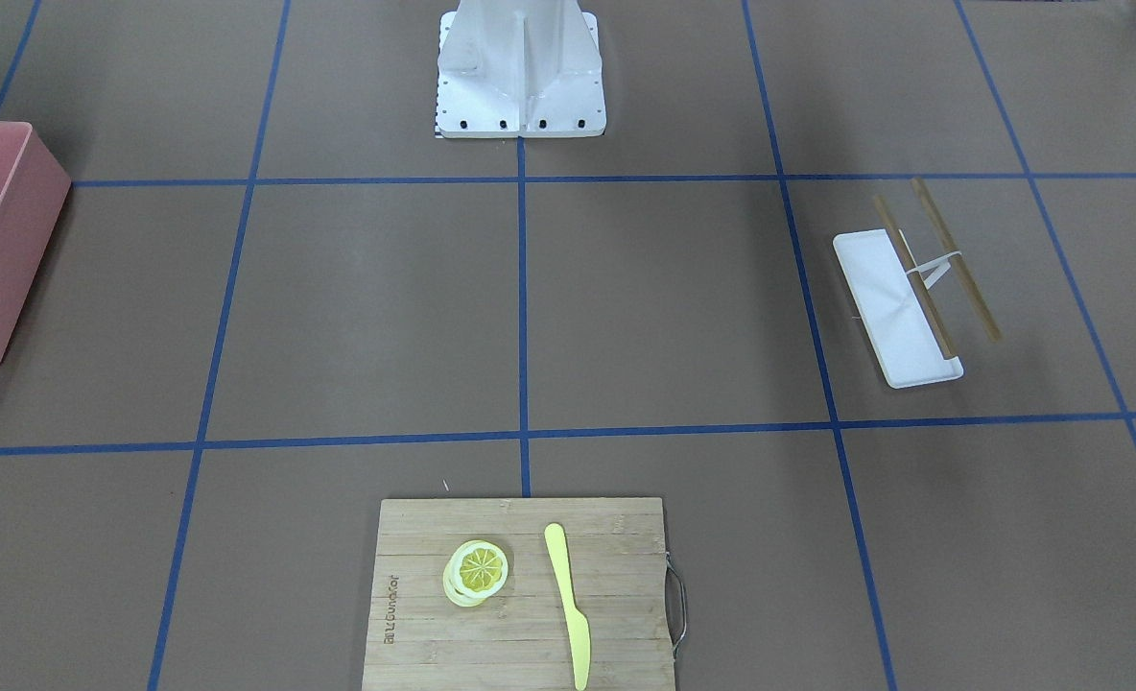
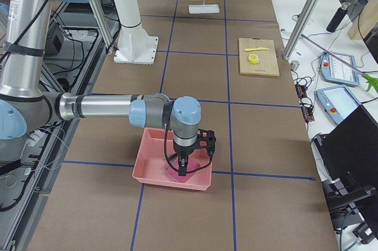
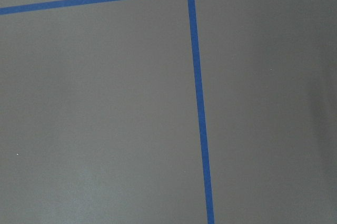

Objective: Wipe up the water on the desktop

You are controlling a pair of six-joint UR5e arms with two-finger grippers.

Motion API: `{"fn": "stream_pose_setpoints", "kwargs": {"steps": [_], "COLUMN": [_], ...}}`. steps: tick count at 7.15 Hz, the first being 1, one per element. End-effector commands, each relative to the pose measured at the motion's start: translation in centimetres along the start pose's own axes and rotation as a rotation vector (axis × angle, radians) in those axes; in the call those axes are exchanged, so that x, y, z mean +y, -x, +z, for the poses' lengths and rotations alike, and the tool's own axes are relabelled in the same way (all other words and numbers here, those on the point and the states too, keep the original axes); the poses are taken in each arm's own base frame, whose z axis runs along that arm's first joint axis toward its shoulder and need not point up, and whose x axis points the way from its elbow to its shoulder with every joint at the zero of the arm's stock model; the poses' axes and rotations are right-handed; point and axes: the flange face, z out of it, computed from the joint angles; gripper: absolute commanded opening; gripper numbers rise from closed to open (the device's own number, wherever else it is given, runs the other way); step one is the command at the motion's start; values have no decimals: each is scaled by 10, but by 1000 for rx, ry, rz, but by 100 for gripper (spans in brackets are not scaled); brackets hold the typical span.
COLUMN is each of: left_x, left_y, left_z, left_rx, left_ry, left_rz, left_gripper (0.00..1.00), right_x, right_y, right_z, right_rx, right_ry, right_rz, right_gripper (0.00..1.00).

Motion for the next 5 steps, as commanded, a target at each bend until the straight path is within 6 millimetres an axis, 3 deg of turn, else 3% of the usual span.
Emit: {"fn": "stream_pose_setpoints", "kwargs": {"steps": [1,3,5], "left_x": [-8,-10,-8], "left_y": [-13,-14,-12], "left_z": [-7,-12,-12], "left_rx": [76,104,100], "left_ry": [-23,-51,-79], "left_rz": [14,23,42], "left_gripper": [98,98,98], "right_x": [-5,-15,-41], "right_y": [0,-6,-2], "right_z": [2,10,3], "right_rx": [-13,-14,-16], "right_ry": [-1,12,-7], "right_rz": [-6,6,-11], "right_gripper": [100,100,100]}}
